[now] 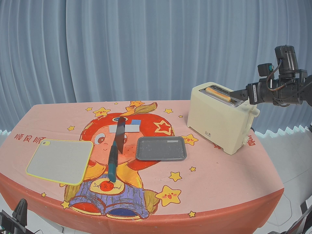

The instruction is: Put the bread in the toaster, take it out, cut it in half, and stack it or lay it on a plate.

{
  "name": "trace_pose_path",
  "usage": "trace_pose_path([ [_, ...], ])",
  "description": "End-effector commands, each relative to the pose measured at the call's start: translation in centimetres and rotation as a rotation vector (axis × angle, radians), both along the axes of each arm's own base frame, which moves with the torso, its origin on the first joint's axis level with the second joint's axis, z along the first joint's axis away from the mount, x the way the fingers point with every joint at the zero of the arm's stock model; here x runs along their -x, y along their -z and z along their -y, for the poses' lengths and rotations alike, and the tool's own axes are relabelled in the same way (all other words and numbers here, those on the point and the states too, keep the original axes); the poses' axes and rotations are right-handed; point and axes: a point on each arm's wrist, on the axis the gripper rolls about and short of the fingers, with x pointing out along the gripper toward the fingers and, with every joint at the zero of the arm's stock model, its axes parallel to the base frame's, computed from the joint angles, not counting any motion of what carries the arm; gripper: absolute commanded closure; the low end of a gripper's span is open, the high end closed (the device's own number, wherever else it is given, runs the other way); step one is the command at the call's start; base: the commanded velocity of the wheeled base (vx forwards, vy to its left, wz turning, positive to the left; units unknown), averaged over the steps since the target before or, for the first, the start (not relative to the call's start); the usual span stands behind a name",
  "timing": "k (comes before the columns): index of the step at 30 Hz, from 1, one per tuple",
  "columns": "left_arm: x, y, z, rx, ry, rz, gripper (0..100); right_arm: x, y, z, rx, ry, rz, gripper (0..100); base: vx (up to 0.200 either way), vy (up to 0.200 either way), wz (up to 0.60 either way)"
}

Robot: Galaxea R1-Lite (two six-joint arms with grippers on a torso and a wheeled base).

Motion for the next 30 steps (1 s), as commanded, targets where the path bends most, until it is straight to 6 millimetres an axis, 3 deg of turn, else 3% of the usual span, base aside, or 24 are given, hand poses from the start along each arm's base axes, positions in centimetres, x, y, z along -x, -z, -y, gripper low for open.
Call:
trace_pose_path([
  [1,-0.1,0.5,0.0,0.0,0.0,-0.014,100,-1.5,0.7,-0.3,0.032,0.004,-0.009,0,0.0,0.0,0.0],
  [12,-0.1,0.5,0.0,0.0,0.0,-0.014,100,-3.0,2.6,-1.8,0.077,-0.023,-0.041,0,0.0,0.0,0.0],
  [20,-0.1,0.5,0.0,0.0,0.0,-0.014,100,-4.8,2.3,-2.4,0.072,-0.024,-0.019,0,0.0,0.0,0.0],
  [30,-0.1,0.5,0.0,0.0,0.0,-0.012,100,-6.2,3.7,-3.2,0.081,-0.036,-0.037,0,0.0,0.0,0.0],
])
